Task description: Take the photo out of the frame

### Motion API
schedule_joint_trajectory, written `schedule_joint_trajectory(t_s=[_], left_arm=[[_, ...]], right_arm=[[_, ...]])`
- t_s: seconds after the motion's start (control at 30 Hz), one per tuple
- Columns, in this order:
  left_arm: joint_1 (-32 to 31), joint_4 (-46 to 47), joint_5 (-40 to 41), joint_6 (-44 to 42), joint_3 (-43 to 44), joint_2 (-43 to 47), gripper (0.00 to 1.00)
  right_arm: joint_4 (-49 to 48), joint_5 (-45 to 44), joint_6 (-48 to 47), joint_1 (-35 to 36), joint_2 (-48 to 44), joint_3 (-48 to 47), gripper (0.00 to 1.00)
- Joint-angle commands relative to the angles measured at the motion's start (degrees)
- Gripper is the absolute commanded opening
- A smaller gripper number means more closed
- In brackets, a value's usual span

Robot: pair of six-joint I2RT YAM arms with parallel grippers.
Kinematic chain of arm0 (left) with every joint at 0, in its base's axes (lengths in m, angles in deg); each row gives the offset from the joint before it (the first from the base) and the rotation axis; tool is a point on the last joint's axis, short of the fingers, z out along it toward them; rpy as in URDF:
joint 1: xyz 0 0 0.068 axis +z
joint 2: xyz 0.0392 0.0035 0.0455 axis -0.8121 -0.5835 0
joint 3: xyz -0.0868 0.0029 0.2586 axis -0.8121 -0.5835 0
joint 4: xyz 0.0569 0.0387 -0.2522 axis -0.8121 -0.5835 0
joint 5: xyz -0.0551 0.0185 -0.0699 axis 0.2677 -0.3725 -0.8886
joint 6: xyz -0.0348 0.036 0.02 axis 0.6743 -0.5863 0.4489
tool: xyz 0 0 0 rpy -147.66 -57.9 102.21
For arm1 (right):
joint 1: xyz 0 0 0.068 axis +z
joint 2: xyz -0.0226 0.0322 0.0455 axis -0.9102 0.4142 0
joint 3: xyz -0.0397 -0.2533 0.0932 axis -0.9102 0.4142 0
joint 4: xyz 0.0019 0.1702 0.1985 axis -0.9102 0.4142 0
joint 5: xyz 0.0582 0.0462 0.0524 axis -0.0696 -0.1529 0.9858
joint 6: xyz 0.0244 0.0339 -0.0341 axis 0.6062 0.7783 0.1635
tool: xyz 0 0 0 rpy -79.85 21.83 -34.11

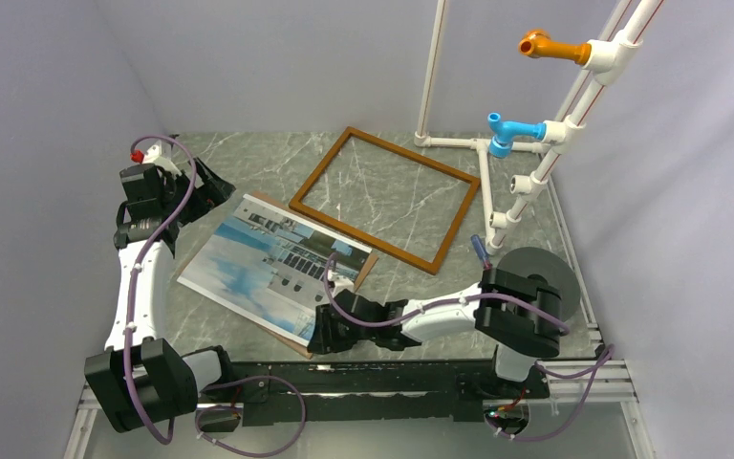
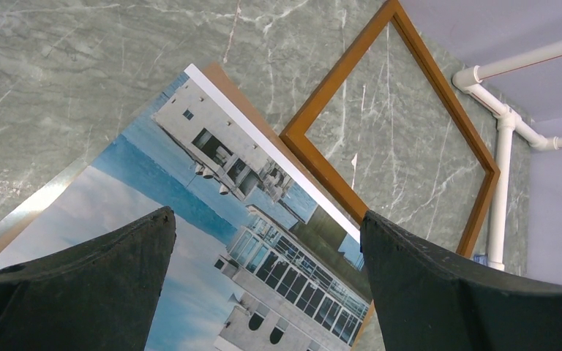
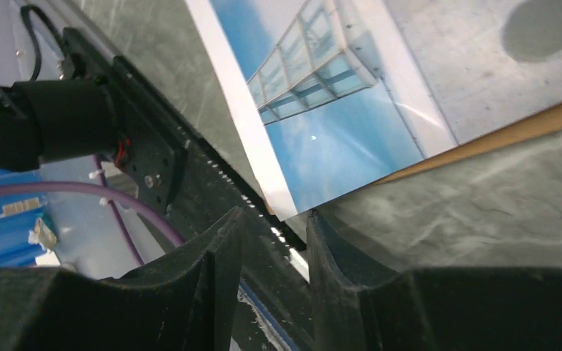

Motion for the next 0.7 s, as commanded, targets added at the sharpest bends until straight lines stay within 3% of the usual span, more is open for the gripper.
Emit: schedule_joint_trajectory(t_s=[0.0, 0.2, 0.43, 0.67], left_arm=[[-0.14, 0.80, 0.03, -1.32, 1.13, 0.42, 1.00], [-0.16, 0.90, -0.23, -1.28, 1.09, 0.55, 0.99], [-0.79, 0.34, 0.00, -2.15, 1.41, 0.47, 0.99], [-1.48, 2.55, -2.59, -2.52, 0.36, 2.82, 0.99]], right_arm=[[-1.80, 0.67, -4.94, 1.01, -0.54, -3.90, 0.39], [0.43, -0.68, -10.84, 1.02, -3.14, -6.69, 0.47], [11.56, -9.40, -14.15, -1.27, -12.09, -5.59, 0.73], [24.75, -21.92, -19.08, -1.36, -24.01, -6.27, 0.84]])
